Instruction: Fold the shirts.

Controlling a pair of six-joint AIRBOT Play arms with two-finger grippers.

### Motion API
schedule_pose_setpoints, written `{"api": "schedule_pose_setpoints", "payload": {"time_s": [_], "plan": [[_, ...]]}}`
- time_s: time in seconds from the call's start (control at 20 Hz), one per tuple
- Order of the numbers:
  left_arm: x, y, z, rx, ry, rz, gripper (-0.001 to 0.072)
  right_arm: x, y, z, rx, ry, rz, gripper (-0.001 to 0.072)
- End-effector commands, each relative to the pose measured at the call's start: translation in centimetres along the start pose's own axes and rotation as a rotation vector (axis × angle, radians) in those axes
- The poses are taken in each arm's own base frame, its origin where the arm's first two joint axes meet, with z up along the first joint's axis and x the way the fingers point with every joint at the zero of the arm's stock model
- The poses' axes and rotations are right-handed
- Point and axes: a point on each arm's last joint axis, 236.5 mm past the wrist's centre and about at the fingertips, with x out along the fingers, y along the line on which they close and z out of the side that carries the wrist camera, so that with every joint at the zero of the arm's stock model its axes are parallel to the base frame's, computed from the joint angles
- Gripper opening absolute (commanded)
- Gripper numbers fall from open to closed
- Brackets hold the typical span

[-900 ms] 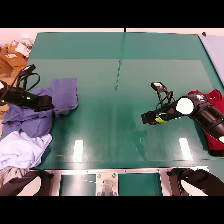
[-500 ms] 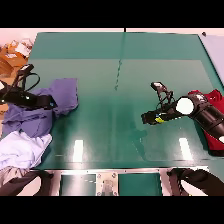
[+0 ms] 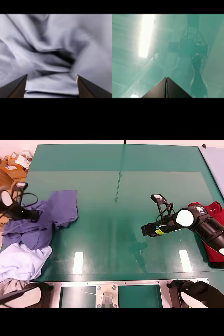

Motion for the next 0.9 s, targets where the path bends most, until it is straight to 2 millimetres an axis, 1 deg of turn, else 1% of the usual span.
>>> {"api": "schedule_pose_setpoints", "payload": {"time_s": [0.0,0.1,0.15,0.2,0.25,0.35,0.45,0.55,0.6,0.65,0.7,0.75,0.8,0.85], "plan": [[5.5,0.8,-2.2,0.013,0.137,0.004,0.0708,0.0,0.0,0.0,-0.001,0.001,0.0,0.0018],[6.5,0.4,-2.4,0.008,0.15,-0.012,0.0706,0.0,0.0,0.0,-0.001,0.001,0.0,0.0019],[6.5,0.3,-2.1,0.005,0.135,-0.013,0.0633,0.0,0.0,0.1,-0.001,-0.004,0.001,0.0018],[6.1,0.5,-1.6,0.003,0.124,-0.009,0.0299,0.0,0.1,0.3,-0.001,-0.014,0.003,0.0018],[5.5,0.7,-1.3,0.003,0.128,-0.007,0.0022,0.0,0.1,0.4,-0.001,-0.016,0.003,0.0018],[3.4,0.9,0.2,-0.023,0.129,-0.023,0.0016,0.0,0.1,0.4,0.0,-0.015,0.004,0.0018],[0.2,0.7,2.7,-0.06,0.098,-0.062,0.0015,0.0,0.2,0.4,0.002,-0.016,0.007,0.0018],[-4.9,-0.4,6.5,-0.076,-0.027,-0.112,0.0015,0.0,0.3,0.3,0.005,-0.015,0.013,0.0019],[-8.4,-1.4,8.7,-0.054,-0.128,-0.118,0.0014,0.1,0.5,0.3,0.009,-0.012,0.02,0.002],[-12.1,-3.0,10.6,-0.027,-0.226,-0.135,0.0015,0.1,0.6,0.2,0.012,-0.007,0.026,0.0019],[-16.3,-5.6,12.0,0.011,-0.326,-0.182,0.0015,0.2,0.7,0.2,0.016,-0.005,0.031,0.0018],[-20.2,-8.7,12.8,0.057,-0.413,-0.245,0.0014,0.1,0.7,0.3,0.016,-0.008,0.031,0.0017],[-24.2,-12.5,12.9,0.114,-0.492,-0.328,0.0015,-0.2,0.7,0.8,0.011,-0.021,0.026,0.0017],[-27.6,-16.1,12.5,0.175,-0.551,-0.407,0.0015,-1.0,0.6,1.5,0.011,-0.039,0.025,0.0017]]}}
